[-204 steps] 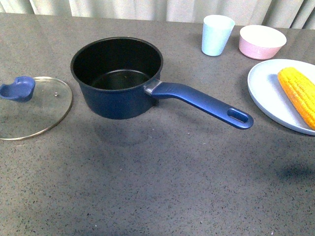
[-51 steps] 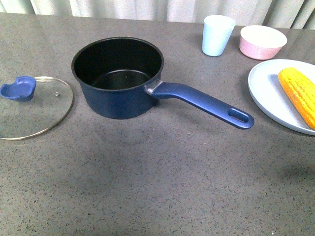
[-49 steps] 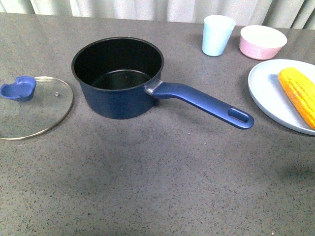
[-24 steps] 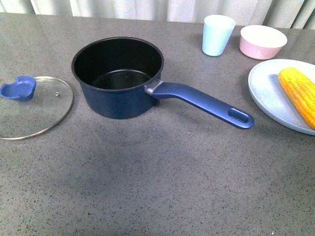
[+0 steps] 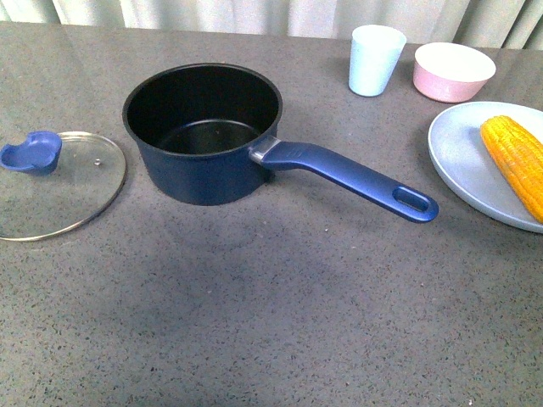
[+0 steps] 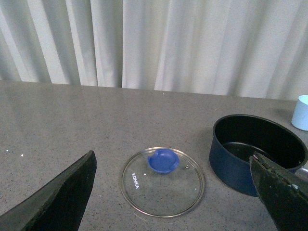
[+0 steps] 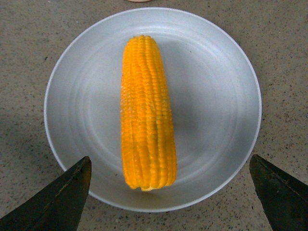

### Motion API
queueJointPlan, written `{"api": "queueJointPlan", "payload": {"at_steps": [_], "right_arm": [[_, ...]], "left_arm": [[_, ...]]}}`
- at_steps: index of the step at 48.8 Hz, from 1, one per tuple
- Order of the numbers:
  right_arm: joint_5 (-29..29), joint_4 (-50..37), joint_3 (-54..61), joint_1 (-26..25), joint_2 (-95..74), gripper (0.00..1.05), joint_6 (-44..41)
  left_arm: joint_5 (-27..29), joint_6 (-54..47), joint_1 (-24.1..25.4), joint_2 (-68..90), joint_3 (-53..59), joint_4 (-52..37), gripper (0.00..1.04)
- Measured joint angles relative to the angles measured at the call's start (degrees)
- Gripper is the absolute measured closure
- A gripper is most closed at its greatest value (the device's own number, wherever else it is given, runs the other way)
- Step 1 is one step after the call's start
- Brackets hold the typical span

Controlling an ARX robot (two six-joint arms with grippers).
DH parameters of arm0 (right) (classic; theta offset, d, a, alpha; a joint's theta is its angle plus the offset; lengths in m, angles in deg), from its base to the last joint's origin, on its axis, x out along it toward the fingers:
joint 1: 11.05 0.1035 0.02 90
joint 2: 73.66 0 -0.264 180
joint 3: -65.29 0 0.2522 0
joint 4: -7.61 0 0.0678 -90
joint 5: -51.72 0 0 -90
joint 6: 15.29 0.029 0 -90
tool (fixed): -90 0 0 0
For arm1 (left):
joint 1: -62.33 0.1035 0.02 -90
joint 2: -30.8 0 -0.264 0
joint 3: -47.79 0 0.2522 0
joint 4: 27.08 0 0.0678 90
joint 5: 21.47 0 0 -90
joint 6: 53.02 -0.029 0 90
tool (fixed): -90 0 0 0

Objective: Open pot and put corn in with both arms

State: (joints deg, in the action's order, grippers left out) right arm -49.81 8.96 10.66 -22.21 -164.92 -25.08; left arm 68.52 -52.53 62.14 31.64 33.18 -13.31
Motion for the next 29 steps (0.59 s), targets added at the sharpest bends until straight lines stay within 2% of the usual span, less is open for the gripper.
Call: {"api": "queueJointPlan", "payload": {"at_steps": [13,29], "right_arm": [[2.99,-1.70,-6.43,0.98,-12.15,0.09,-0.20],[3.50,-2.29,-11.02,2.95,-18.45,0.09,0.72]], "left_arm": [[0.00,0.00,0.00,0.02,0.00,0.00,0.09],[0.00,-0.02,0.00,0.00,0.00,0.00,0.09]]}}
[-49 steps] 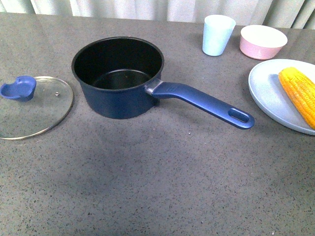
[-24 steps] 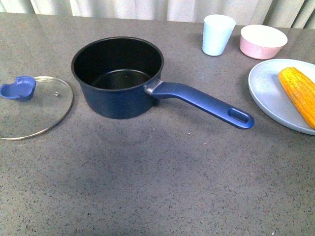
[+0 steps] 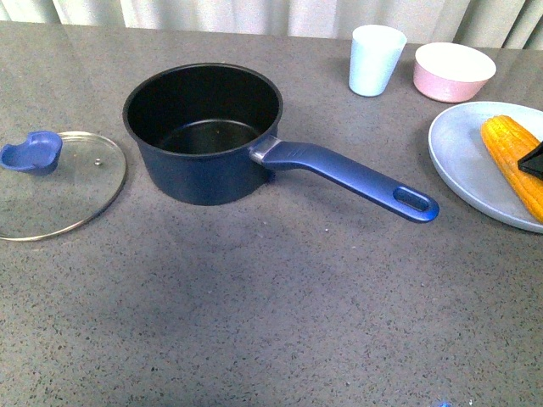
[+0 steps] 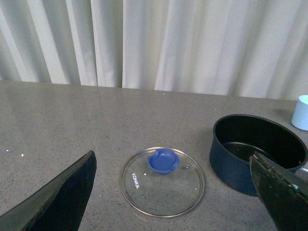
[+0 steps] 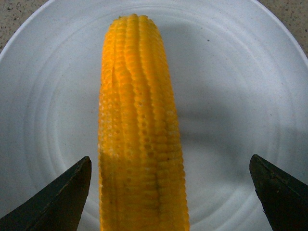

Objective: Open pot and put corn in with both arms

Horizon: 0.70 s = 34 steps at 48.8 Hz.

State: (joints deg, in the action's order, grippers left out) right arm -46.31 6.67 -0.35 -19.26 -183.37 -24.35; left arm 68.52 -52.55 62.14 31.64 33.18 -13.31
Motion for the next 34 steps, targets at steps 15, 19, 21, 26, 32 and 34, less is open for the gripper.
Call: {"api": "queueJointPlan", "payload": {"at_steps": [15,19,21,26,32,34], "right_arm": [[1.49,0.17,-2.08,2.34,-3.61,0.29,0.24],[1.70,0.24,-2.16,2.71,-3.78,0.39,0.24],[1.75,0.24,-2.16,2.89,-3.80,0.45,0.24],[1.92,0.44,-2.16,3.08,-3.74,0.59,0.26],[1.57,0.92,-1.86,3.06,-2.08,0.72,0.72],[1.01,1.11,-1.64,3.06,-1.03,0.74,1.05]], "left_arm": [[0.00,0.00,0.00,0.02,0.00,0.00,0.09],[0.00,0.00,0.00,0.00,0.00,0.00,0.09],[0.00,0.00,0.00,0.00,0.00,0.00,0.09],[0.00,0.00,0.00,0.00,0.00,0.00,0.09],[0.00,0.00,0.00,0.00,0.00,0.00,0.09],[0.00,0.00,0.00,0.00,0.00,0.00,0.09]]}}
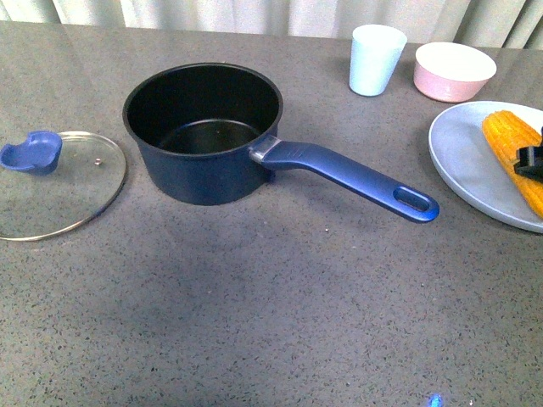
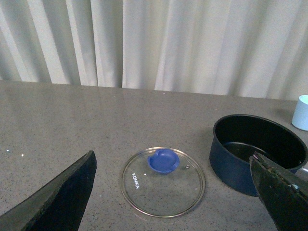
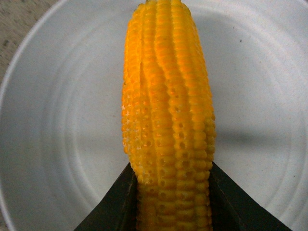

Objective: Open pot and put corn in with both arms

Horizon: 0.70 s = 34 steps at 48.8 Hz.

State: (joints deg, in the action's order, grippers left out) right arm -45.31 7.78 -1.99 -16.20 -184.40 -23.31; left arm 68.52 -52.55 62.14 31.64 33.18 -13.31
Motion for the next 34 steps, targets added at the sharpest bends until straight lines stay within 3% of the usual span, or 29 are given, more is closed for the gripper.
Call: {"api": "queueJointPlan", "payload": {"at_steps": [13,34], "right_arm": [[-3.50,2.84,-0.50,4.26,11.23,0.84,3.82],[-1.05,6.71,-15.30,28.15,6.10,0.90,8.72]], "left_arm": [[0.00,0.00,0.00,0.00,0.00,0.00,0.09],[0.00,0.00,0.00,0.00,0.00,0.00,0.09]]}}
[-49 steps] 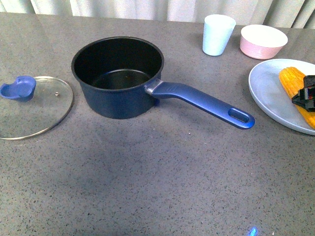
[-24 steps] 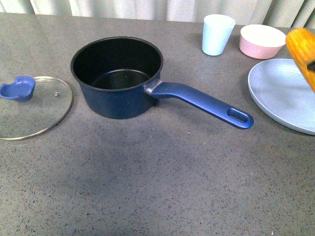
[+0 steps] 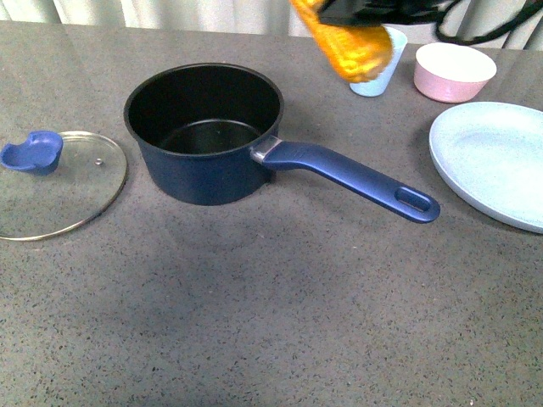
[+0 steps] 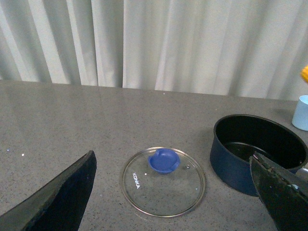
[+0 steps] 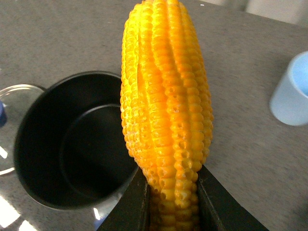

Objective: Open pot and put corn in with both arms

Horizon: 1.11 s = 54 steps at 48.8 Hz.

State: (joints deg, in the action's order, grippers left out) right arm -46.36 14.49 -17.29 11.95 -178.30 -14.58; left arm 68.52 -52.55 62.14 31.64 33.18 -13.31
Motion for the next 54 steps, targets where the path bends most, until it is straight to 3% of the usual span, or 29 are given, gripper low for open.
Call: {"api": "queueJointPlan", "payload": {"at_steps": [8,17,42,54], "right_arm": [[1.20,2.10,-9.62,6.34,-9.44,0.90,1.49],[2.45,4.09,-16.96,9.60,-16.41,0.88,2.56],[5.40,4.28,-18.82,11.82,-19.54,0.09,3.13],[9.55,-2.43,-11.04,10.38,-15.56,0.09,5.03]], "left_arm": [[0.00,0.00,0.00,0.00,0.00,0.00,0.09],[0.00,0.00,0.00,0.00,0.00,0.00,0.09],[0.00,0.00,0.00,0.00,0.00,0.00,0.09],[0.00,0.00,0.00,0.00,0.00,0.00,0.09]]}}
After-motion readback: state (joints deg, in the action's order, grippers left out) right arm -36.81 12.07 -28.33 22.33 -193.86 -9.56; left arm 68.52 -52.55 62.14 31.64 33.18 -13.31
